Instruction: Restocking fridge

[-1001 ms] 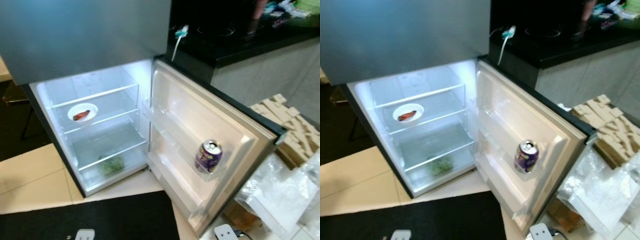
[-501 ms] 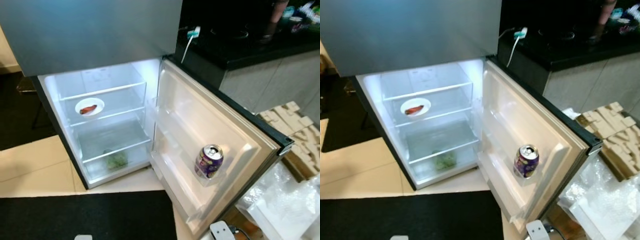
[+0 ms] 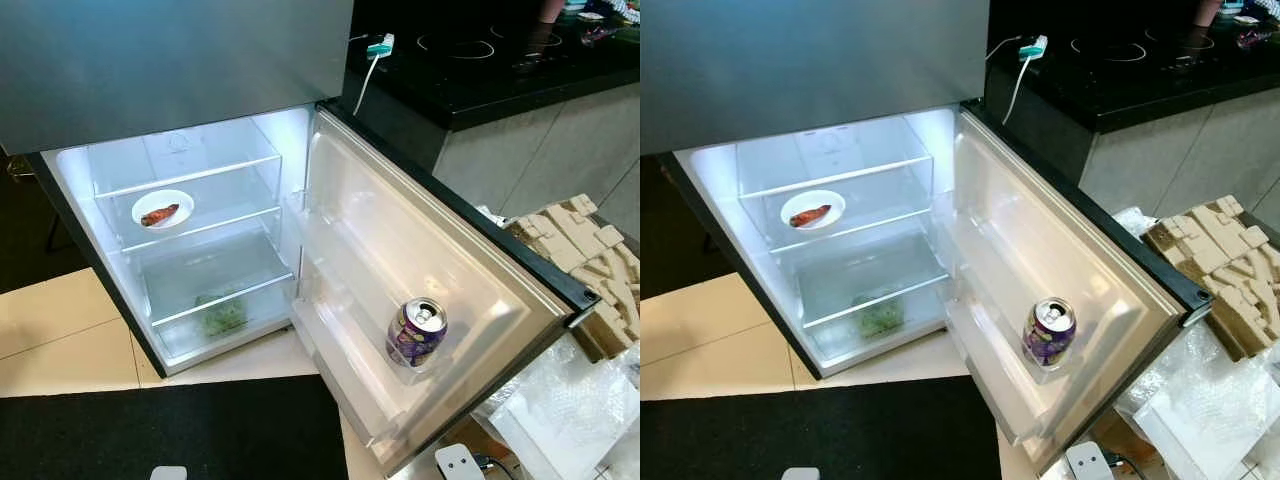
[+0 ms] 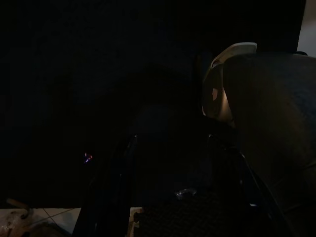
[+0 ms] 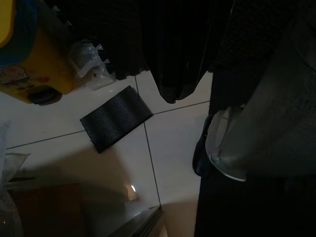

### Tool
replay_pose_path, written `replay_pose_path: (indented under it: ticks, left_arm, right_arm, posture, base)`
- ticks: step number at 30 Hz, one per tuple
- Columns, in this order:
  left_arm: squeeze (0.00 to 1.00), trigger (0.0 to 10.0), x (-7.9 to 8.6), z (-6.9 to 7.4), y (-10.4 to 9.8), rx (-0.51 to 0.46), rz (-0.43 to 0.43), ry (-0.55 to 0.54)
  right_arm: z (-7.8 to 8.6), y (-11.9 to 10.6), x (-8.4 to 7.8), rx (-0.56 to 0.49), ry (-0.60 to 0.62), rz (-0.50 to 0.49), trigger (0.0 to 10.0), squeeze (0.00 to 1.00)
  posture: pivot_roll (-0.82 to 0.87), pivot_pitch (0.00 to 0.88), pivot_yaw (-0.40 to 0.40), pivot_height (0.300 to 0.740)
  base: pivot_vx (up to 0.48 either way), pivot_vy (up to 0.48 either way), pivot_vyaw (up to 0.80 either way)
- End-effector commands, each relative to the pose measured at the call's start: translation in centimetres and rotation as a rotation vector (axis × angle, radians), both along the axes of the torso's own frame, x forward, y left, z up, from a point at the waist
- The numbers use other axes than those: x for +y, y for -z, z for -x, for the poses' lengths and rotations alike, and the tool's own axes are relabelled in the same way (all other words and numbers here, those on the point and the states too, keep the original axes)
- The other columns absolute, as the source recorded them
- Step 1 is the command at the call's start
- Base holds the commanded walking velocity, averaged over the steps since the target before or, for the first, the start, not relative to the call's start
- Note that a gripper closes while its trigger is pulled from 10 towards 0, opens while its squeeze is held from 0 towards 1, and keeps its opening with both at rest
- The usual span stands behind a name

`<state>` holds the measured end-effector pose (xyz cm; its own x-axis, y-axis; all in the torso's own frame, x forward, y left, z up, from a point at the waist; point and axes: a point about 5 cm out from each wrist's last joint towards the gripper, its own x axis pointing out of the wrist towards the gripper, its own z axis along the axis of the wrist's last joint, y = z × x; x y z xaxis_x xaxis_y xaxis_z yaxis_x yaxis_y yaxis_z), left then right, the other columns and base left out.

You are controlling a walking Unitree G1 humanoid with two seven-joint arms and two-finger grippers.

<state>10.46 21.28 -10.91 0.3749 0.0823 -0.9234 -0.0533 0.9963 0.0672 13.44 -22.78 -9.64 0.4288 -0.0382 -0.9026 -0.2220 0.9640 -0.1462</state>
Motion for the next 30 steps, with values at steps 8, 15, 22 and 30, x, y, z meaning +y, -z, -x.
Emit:
replay_pose_path:
  ticks: [8, 15, 22, 30]
  left_arm:
    - [0.00, 10.0, -0.5, 1.0, 0.3, 0.048, 0.025, 0.067]
    - [0.00, 10.0, -0.3, 1.1, 0.3, 0.048, 0.012, 0.054]
    - [0.00, 10.0, -0.3, 1.2, 0.3, 0.052, 0.021, 0.047]
    - [0.00, 10.0, -0.3, 1.3, 0.4, 0.052, 0.026, 0.041]
  right_arm:
    - [0.5, 0.2, 0.1, 0.010, 0.031, -0.007, 10.0, 0.00]
    - [0.6, 0.1, -0.4, 0.014, 0.040, 0.010, 10.0, 0.00]
    - [0.7, -0.4, -2.4, -0.005, 0.114, 0.070, 10.0, 0.00]
    - [-2.4, -2.8, -5.7, -0.221, 0.313, 0.107, 10.0, 0.00]
  posture:
    - [-0.06, 0.040, -0.015, 0.740]
    - [-0.06, 0.038, -0.017, 0.740]
    - [-0.06, 0.033, -0.018, 0.740]
    - [-0.06, 0.038, -0.016, 0.740]
  base:
    - [0.000, -0.180, 0.00]
    - [0.000, -0.137, 0.00]
    - [0.000, 0.000, 0.00]
    - [0.000, 0.000, 0.00]
